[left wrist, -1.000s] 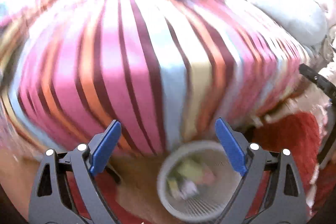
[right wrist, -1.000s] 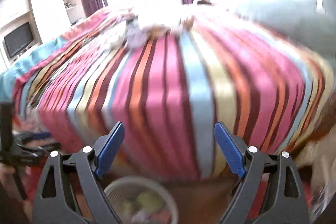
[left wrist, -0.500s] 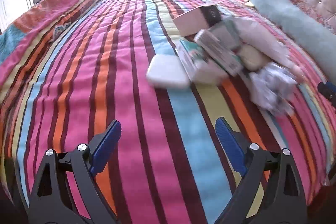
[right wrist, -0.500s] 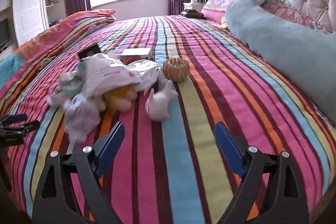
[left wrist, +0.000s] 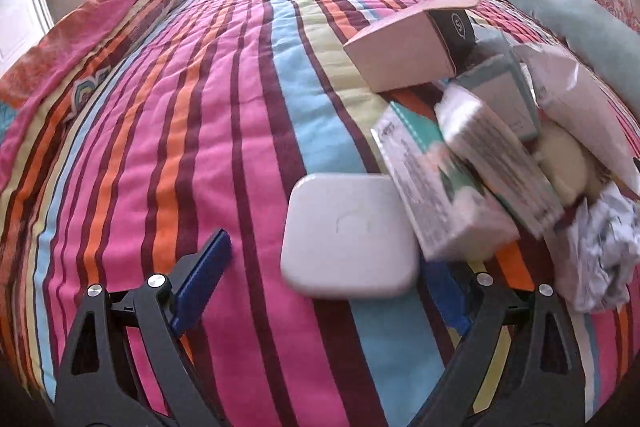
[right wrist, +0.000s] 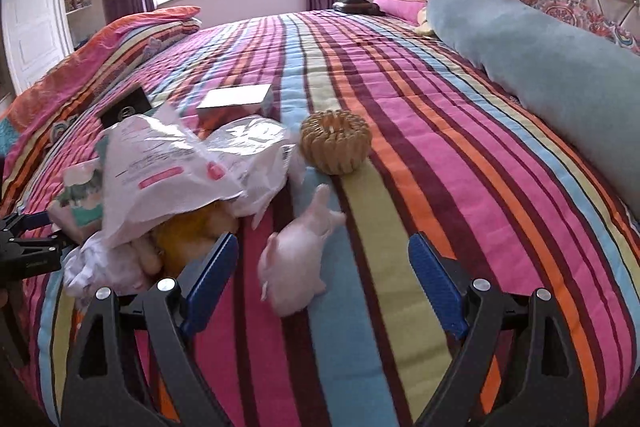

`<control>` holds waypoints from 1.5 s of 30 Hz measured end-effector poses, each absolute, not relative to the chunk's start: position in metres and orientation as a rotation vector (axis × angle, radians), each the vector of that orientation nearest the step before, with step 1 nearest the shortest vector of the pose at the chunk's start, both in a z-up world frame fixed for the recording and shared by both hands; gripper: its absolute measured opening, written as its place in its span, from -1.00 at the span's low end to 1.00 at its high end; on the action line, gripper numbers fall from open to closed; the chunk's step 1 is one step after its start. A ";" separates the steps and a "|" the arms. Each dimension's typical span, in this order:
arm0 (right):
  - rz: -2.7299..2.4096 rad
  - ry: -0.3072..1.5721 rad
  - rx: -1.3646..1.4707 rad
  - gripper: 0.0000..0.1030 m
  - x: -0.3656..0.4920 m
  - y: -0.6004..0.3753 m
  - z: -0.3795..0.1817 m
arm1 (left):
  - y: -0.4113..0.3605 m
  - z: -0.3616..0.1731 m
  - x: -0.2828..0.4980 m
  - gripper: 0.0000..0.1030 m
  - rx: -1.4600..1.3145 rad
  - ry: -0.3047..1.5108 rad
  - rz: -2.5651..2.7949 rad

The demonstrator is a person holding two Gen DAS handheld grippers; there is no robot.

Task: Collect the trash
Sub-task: 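Grasp the white square case with the left tool while the right tool grasps the pink plush, then carry case and plush to the wastebasket and open both tools to drop them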

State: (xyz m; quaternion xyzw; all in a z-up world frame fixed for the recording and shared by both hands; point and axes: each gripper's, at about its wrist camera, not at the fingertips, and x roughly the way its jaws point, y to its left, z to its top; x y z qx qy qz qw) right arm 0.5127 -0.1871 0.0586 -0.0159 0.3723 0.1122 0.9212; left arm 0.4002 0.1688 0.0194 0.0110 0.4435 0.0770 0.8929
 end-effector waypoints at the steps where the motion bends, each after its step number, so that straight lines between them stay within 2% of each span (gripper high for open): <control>1: 0.226 0.776 -0.031 0.61 0.516 -0.187 0.057 | 0.169 0.020 0.402 0.72 0.021 0.919 0.159; 3: 0.228 0.814 -0.027 0.60 0.522 -0.186 0.052 | 0.171 0.019 0.403 0.72 0.000 0.919 0.155; 5: 0.245 0.838 -0.011 0.55 0.526 -0.188 0.048 | 0.175 0.018 0.400 0.63 -0.047 0.920 0.143; 6: 0.260 0.846 0.007 0.33 0.526 -0.190 0.047 | 0.175 0.019 0.398 0.49 -0.053 0.915 0.139; 7: 0.276 0.857 0.022 0.22 0.527 -0.192 0.046 | 0.175 0.020 0.396 0.30 -0.050 0.912 0.140; 8: 0.299 0.866 0.037 0.02 0.527 -0.194 0.045 | 0.174 0.021 0.393 0.18 -0.046 0.909 0.139; 9: 0.325 0.871 0.048 -0.10 0.526 -0.195 0.045 | 0.173 0.021 0.390 0.18 -0.043 0.909 0.140; 10: 0.346 0.869 0.050 -0.34 0.522 -0.194 0.047 | 0.173 0.021 0.387 0.18 -0.043 0.908 0.137; 11: 0.358 0.864 0.044 -0.48 0.518 -0.193 0.048 | 0.174 0.021 0.383 0.18 -0.045 0.901 0.134; 20: 0.464 0.830 0.114 -0.49 0.462 -0.221 0.059 | 0.184 0.034 0.318 0.18 -0.189 0.818 0.071; 27: 0.515 0.743 0.148 -0.49 0.403 -0.240 0.090 | 0.173 0.042 0.270 0.18 -0.211 0.791 0.046; 33: 0.643 0.676 0.141 -0.49 0.305 -0.259 0.109 | 0.142 0.072 0.170 0.18 -0.253 0.692 -0.061; 39: 0.788 0.839 0.136 -0.49 0.195 -0.265 0.066 | 0.083 0.064 0.042 0.18 -0.250 0.731 -0.228; 41: 0.799 0.932 0.111 -0.49 0.169 -0.260 0.039 | 0.061 0.037 0.003 0.18 -0.280 0.831 -0.281; 45: 0.790 1.187 0.085 -0.49 0.148 -0.248 -0.042 | 0.026 -0.032 -0.029 0.18 -0.262 1.016 -0.282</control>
